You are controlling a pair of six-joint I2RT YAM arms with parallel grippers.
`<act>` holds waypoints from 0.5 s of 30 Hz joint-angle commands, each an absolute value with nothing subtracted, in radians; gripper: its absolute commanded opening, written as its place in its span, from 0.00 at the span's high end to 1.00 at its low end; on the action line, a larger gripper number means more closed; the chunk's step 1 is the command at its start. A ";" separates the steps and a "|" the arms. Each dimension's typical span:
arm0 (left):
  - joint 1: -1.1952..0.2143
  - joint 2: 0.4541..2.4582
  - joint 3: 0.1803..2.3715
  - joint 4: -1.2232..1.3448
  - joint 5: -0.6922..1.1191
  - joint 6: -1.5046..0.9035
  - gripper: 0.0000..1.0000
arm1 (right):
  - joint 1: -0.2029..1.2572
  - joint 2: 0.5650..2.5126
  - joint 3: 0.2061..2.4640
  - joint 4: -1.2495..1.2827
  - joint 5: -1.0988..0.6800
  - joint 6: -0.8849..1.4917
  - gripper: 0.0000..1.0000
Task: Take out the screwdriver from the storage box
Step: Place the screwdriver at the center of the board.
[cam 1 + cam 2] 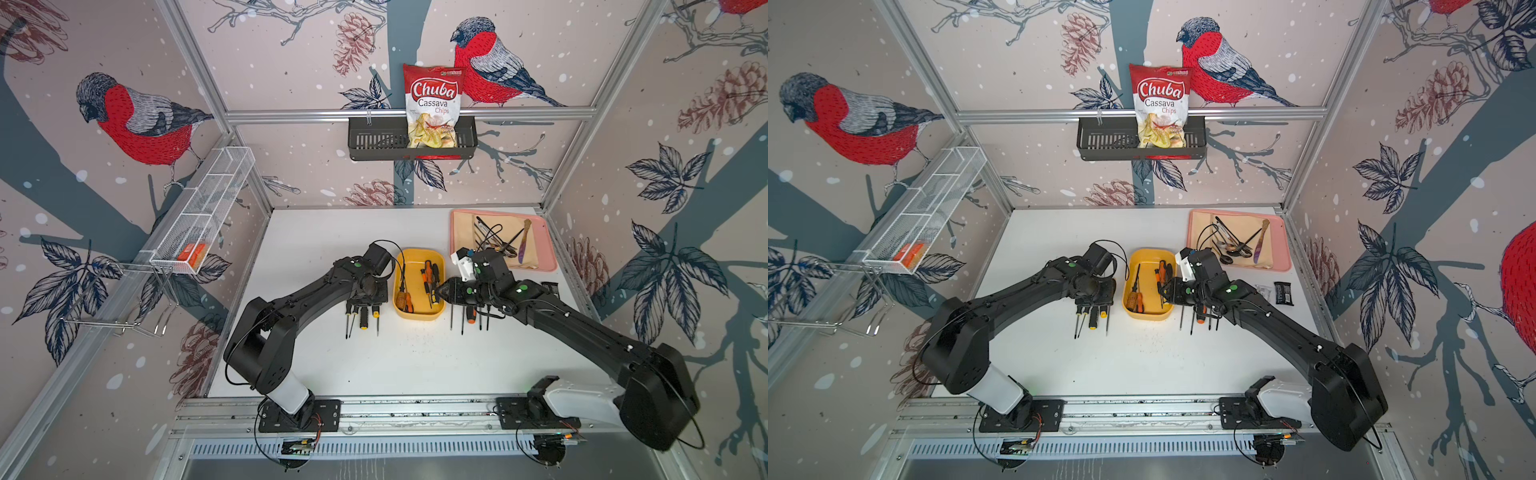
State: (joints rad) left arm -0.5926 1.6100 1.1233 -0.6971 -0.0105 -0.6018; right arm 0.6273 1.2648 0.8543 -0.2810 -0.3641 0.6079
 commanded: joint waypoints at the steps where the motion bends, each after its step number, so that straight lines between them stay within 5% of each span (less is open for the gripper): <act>1: -0.585 1.629 1.107 -0.659 -0.025 -0.584 0.88 | 0.629 1.273 0.852 -0.261 -0.341 0.621 0.70; 15: -0.578 1.716 1.065 -0.612 -0.028 -0.578 0.84 | 0.629 1.311 0.869 -0.262 -0.346 0.608 0.70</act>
State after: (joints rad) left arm -0.5816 1.7069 1.0668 -0.6315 -0.0254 -0.5938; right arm 0.6273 1.3041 0.8589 -0.2802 -0.3481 0.6083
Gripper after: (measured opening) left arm 0.190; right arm 0.301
